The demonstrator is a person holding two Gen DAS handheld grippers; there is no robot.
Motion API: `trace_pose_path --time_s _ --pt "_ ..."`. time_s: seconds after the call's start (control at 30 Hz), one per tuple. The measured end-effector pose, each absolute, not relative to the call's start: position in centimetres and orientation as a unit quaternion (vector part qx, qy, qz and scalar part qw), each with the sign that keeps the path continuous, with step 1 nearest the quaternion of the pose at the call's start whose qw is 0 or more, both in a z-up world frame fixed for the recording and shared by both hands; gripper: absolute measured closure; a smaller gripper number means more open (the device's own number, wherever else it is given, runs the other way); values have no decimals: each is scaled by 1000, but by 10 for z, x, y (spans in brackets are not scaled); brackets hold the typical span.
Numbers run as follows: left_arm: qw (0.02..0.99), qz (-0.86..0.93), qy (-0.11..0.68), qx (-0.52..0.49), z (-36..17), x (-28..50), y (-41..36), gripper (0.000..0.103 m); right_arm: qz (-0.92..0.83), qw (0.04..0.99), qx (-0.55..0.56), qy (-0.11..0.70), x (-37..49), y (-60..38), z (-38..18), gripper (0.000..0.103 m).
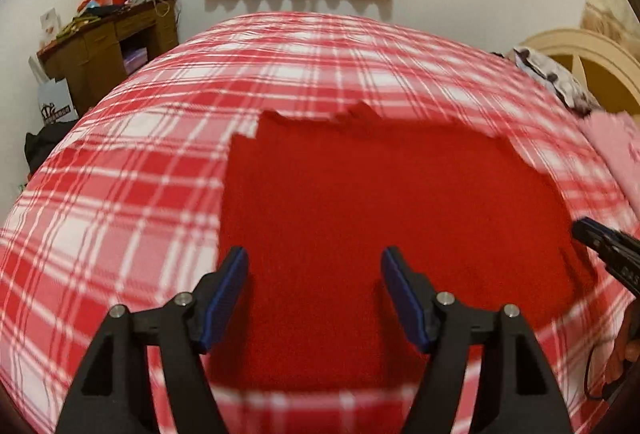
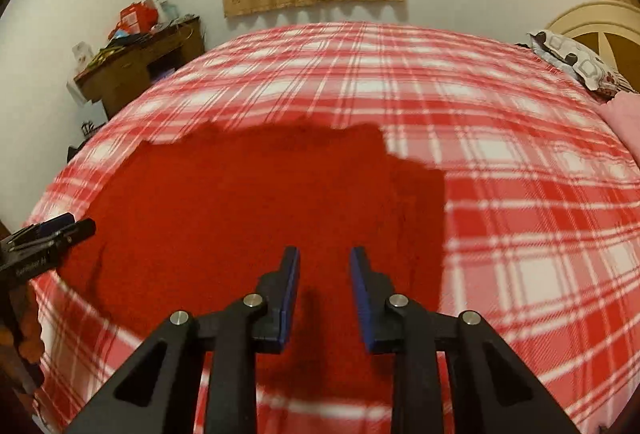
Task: Fold small clothes
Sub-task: 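Open both tools and lift them off the folded sweater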
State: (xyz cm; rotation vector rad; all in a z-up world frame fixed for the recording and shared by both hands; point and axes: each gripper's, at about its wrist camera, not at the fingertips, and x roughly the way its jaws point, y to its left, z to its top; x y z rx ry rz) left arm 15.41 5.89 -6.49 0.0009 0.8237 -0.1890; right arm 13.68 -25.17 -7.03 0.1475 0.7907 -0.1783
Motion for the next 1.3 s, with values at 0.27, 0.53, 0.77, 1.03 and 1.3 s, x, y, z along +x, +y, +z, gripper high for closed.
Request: trace_pose_path --time_s 0.27,0.53,0.77,1.03,1.3 --pt "903 -51 426 38 -89 147 33 29 -112 910 43 397 127 -241 -95 87" --pt "898 -32 436 43 -91 151 32 25 -118 903 80 405 99 -254 -102 90" --pt "895 -36 443 38 -90 140 37 24 -119 900 95 408 94 -256 -102 90" --pt "895 -27 446 -13 -81 133 70 22 -97 923 55 368 100 -225 -60 90" --pt "892 45 442 -83 -85 127 114 20 8 917 46 396 156 -151 -84 90"
